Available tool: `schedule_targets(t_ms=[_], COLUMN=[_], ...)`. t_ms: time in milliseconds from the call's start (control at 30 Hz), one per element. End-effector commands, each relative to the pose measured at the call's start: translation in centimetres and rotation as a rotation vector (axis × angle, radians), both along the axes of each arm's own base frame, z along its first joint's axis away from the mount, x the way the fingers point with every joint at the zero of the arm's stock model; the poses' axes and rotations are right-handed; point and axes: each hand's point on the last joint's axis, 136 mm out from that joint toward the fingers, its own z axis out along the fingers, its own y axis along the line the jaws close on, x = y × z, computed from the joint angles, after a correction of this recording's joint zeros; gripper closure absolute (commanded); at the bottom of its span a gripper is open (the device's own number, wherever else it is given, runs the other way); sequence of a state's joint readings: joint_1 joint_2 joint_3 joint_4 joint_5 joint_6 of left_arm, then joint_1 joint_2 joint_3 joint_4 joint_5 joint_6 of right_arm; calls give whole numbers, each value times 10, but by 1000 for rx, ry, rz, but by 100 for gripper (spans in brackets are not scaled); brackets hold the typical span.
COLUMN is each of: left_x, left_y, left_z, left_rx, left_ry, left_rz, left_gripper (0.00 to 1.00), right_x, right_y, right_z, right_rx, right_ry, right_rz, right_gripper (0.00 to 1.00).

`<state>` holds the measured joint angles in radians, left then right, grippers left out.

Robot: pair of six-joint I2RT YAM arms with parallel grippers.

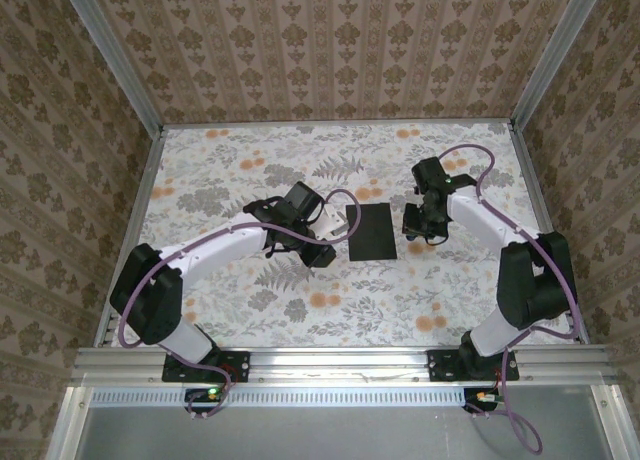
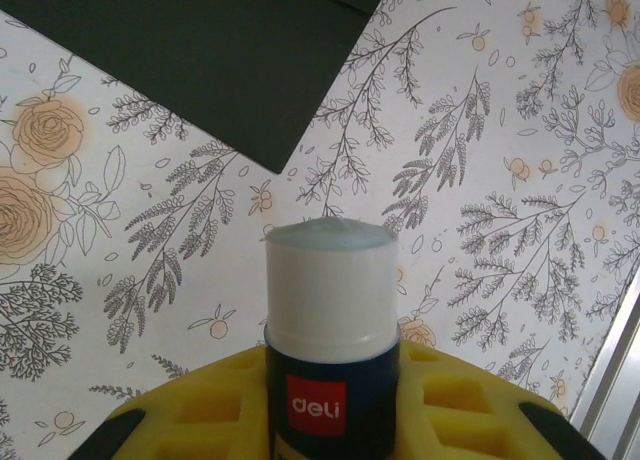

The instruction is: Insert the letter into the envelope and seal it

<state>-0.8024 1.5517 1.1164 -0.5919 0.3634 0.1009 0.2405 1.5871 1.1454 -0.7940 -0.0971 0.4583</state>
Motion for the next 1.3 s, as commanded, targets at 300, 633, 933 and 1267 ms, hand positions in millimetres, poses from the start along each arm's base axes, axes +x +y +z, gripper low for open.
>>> schedule_targets(t_ms=[300, 633, 933, 1267], left_x=[-11, -22, -31, -34], left_y=[-4, -3, -11, -22], left_z=[10, 16, 23, 34], left_rx=[-48, -76, -124, -192], left_ry=[20, -4, -3, -18], left_rz=[-95, -188, -242, -279], left_gripper=[100, 100, 100, 100], right_x=[-11, -20, -27, -49], right_y=[45, 82, 100, 107], right_z=[44, 84, 109, 111], right_rx=[323, 745, 944, 981], right_ry=[20, 65, 88, 141], right_rz=[89, 157, 198, 234], right_gripper=[77, 76, 75, 75])
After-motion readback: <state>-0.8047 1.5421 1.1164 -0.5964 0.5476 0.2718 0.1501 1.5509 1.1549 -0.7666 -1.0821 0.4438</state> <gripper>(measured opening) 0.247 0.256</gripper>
